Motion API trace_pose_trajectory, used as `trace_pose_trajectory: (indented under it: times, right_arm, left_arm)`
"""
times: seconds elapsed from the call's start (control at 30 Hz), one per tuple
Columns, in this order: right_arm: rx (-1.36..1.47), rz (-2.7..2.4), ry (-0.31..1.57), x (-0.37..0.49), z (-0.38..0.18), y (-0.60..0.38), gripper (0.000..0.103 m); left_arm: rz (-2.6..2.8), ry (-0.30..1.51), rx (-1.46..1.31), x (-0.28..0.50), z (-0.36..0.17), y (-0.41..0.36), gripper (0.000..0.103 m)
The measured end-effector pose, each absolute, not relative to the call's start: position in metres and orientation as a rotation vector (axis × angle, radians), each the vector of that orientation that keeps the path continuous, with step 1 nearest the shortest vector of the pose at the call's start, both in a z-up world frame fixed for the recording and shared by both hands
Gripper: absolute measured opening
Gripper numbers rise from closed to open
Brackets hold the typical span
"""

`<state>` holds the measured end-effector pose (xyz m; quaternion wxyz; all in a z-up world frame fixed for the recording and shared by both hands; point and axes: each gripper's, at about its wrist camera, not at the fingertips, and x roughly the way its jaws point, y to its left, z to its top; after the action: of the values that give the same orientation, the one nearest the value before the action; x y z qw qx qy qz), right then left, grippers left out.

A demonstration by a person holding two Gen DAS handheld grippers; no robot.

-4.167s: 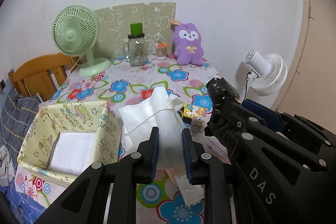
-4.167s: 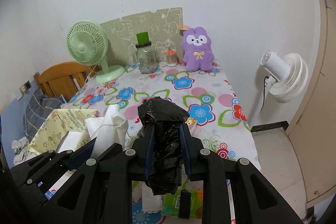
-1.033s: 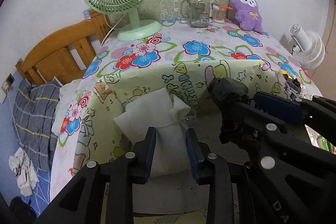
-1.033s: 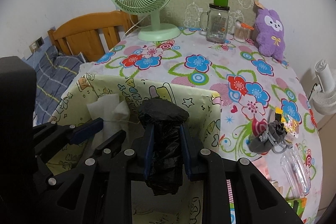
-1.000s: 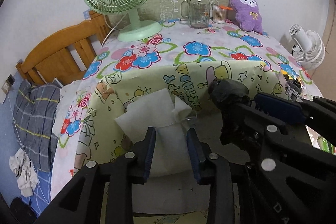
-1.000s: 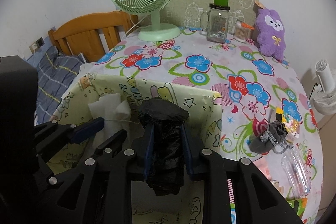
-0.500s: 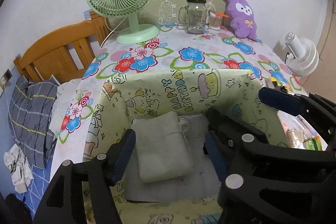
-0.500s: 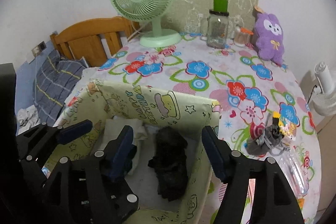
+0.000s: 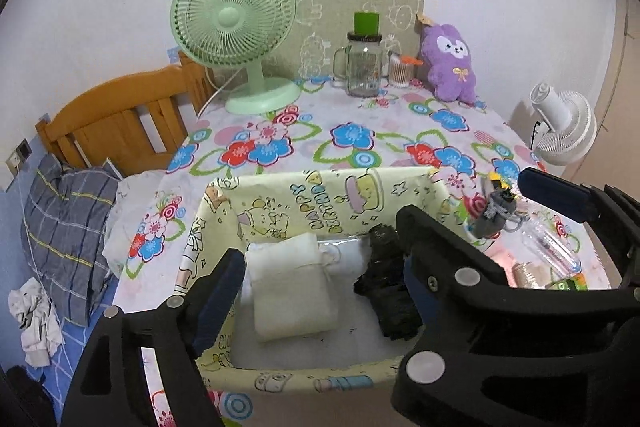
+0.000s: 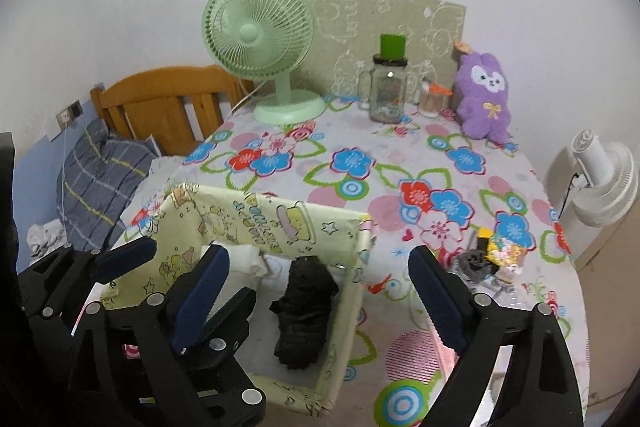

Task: Organize soft objects
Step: 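Lower both items into the fabric box and open both tools, then withdraw both tools from the box back toward the remaining table items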

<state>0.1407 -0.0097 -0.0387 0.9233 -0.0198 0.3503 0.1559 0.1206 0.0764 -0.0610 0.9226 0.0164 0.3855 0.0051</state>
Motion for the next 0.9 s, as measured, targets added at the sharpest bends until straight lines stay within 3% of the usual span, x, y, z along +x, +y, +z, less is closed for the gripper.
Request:
trace_pose_trajectory:
  times: [0.9]
  right_arm:
    - [-0.010,0.292,0.641,0.099,-0.008,-0.084,0.095]
  left_arm:
    - [0.003,0.713,0.050,0.086,-0.029,0.008,0.089]
